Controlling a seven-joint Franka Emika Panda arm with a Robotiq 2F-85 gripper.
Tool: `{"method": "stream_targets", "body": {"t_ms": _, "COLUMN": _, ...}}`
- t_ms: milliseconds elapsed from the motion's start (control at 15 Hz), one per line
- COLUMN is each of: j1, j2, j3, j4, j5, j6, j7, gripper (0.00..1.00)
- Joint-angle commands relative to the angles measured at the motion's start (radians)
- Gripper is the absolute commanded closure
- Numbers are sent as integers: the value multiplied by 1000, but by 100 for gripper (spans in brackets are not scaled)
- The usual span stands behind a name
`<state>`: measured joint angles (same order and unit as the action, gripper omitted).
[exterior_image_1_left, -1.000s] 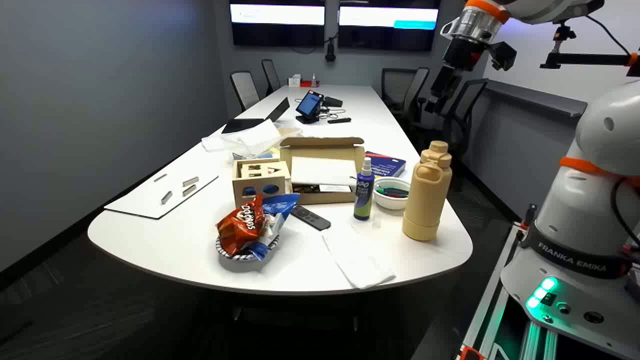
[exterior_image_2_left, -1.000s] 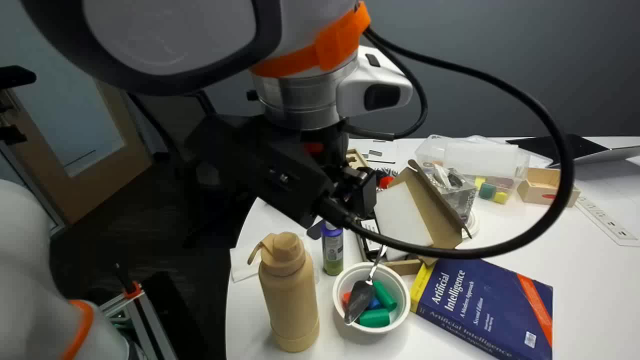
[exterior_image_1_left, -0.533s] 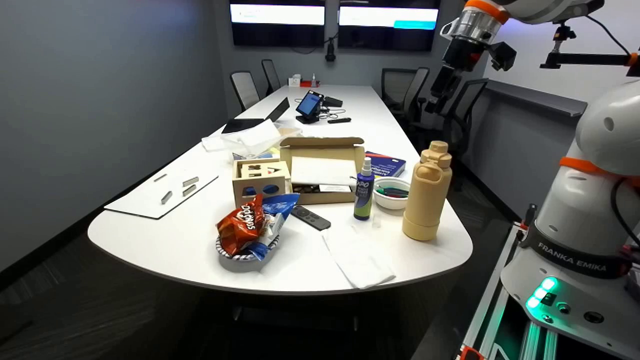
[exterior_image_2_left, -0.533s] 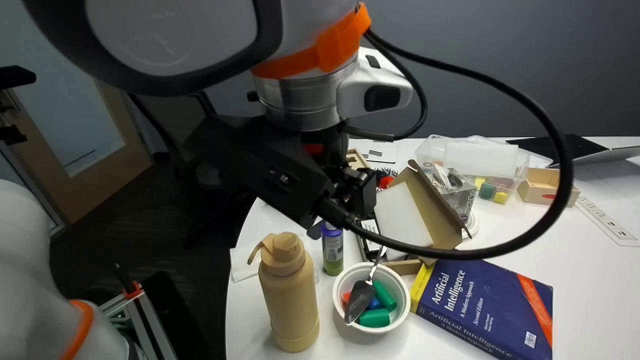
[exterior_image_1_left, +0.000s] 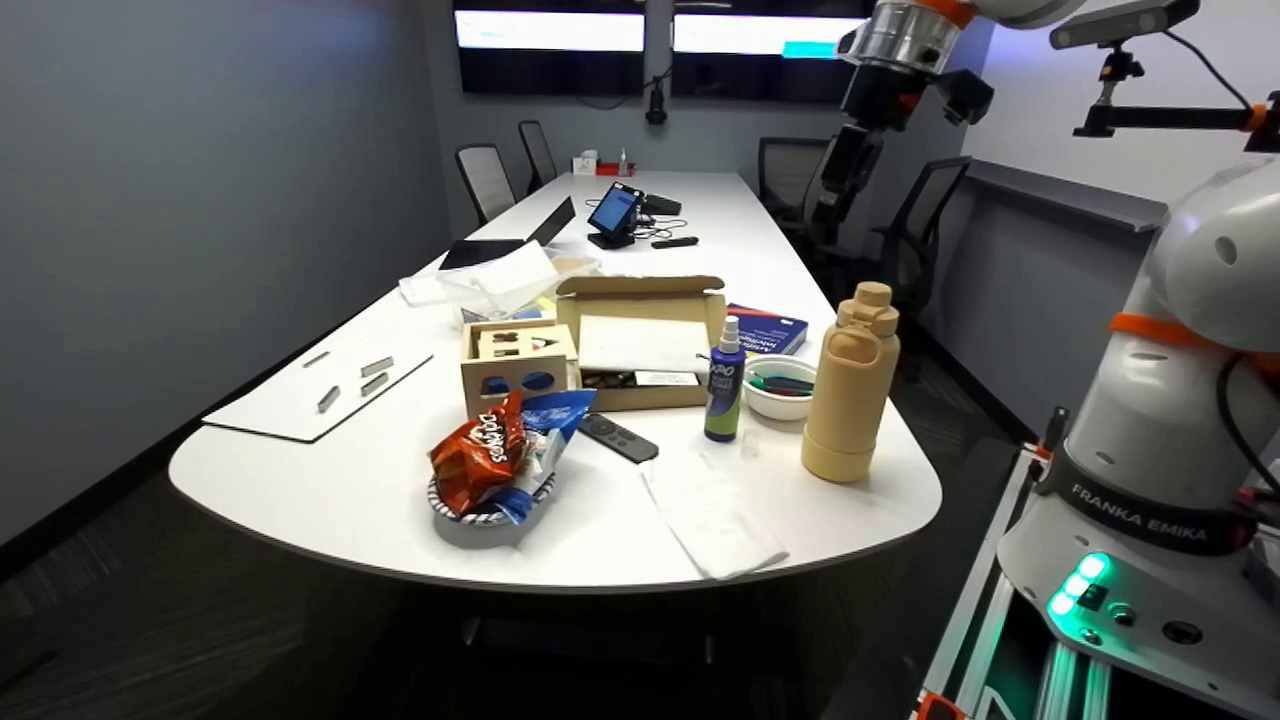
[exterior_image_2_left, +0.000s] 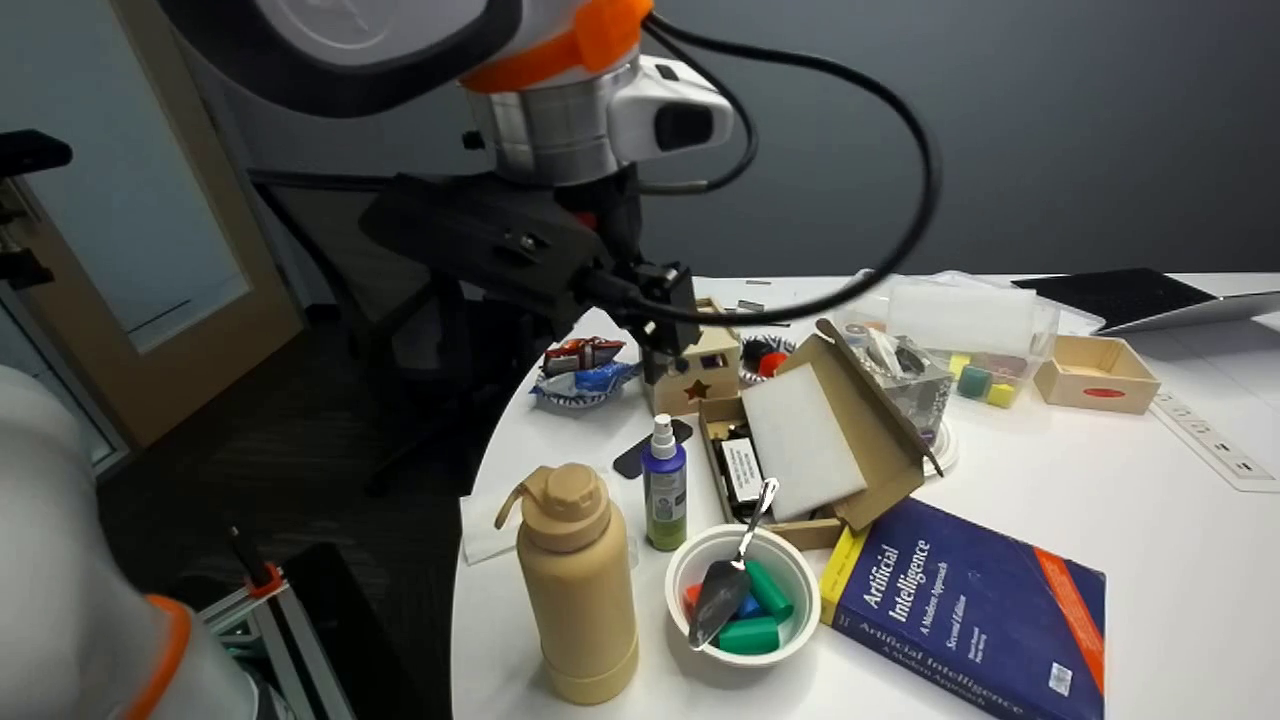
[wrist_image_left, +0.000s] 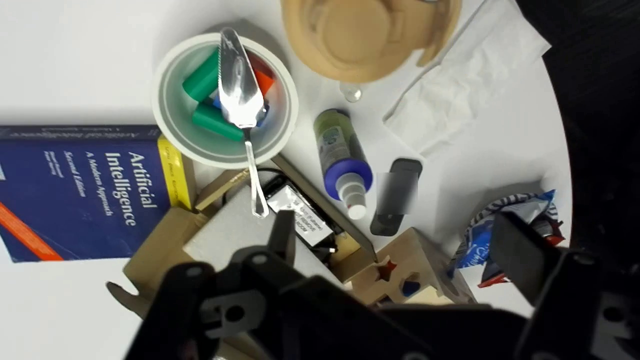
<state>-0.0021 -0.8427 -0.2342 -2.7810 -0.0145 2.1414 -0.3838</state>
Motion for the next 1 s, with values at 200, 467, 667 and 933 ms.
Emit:
{"method": "stream_targets", "body": {"t_ms": 200, "j1": 178, "j2": 184, "j3": 307, "j4": 2, "j5": 70, "j6": 281, "j7": 256, "gripper": 0}}
{"method": "stream_targets", "body": {"t_ms": 467, "j1": 157, "j2": 447, "j3": 420, "j4": 3, "j5": 8, "j6": 543, "j7": 380, "gripper": 0}}
{"method": "stream_targets", "body": {"t_ms": 667, "j1": 119, "j2": 633, "j3": 439, "j4": 54, "j5": -37, "j6": 620, "j7": 431, "gripper": 0}}
{"method": "stream_targets", "body": {"t_ms": 933, "j1": 98, "j2": 791, "j3": 431, "j4": 118, "j5": -107, "j6": 671, "j7": 481, "gripper": 34}}
